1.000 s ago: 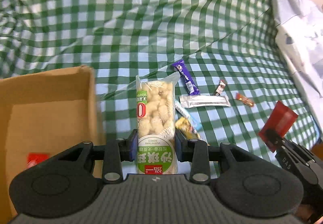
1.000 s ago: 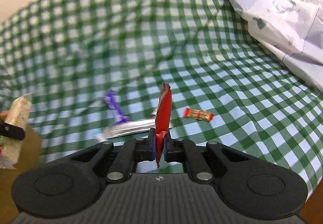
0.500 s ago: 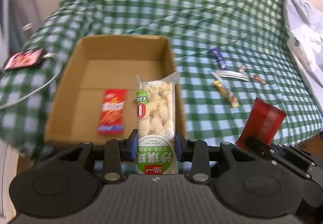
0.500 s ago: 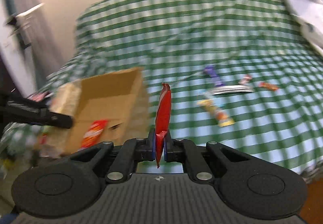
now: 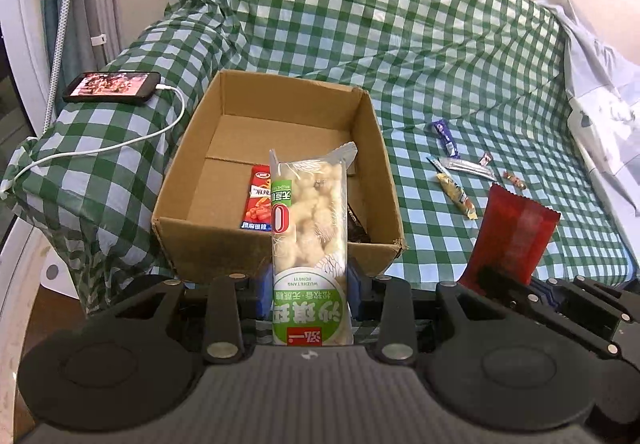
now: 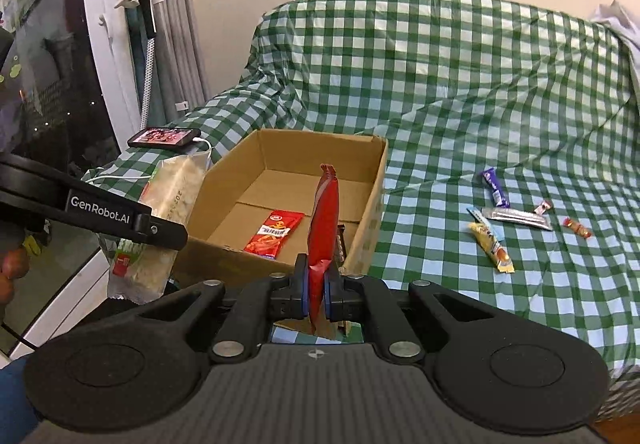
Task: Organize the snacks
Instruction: 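Carry the peanut bar and red wrapper over the box with both tools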
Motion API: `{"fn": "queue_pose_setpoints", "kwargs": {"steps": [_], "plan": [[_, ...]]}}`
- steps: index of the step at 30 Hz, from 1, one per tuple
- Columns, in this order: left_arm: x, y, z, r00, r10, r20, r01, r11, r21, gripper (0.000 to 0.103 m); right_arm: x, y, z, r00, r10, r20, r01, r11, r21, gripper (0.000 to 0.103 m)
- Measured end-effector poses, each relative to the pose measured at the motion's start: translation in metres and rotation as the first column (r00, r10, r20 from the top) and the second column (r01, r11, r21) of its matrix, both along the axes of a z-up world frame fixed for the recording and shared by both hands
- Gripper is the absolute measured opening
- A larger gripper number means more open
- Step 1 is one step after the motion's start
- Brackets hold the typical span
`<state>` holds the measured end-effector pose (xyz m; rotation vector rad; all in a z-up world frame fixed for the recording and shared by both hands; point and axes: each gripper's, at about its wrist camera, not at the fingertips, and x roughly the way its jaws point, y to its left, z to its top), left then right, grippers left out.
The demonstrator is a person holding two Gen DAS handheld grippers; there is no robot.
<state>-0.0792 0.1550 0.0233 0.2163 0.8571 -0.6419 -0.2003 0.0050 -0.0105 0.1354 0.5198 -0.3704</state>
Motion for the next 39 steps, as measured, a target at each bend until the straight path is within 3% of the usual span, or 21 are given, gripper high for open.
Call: {"fn": "queue_pose_setpoints", "kwargs": {"steps": [10,39], "plan": [[0.006,0.003,-0.009,0.999,-0.017,-0.030,0.017,1.000,-0.012,0.040,0.012,0.009,-0.001,0.998,0.008,-0.058,-0.011,0.999,-0.049,0.007],[0.031,-0.003,-0.027,0.995,0.019,-0.097,-0.019,1.000,0.007,0.040,0.036,0.002,-0.017,0.990,-0.005,-0.144,0.001,1.000,-0.024,0.007]]}}
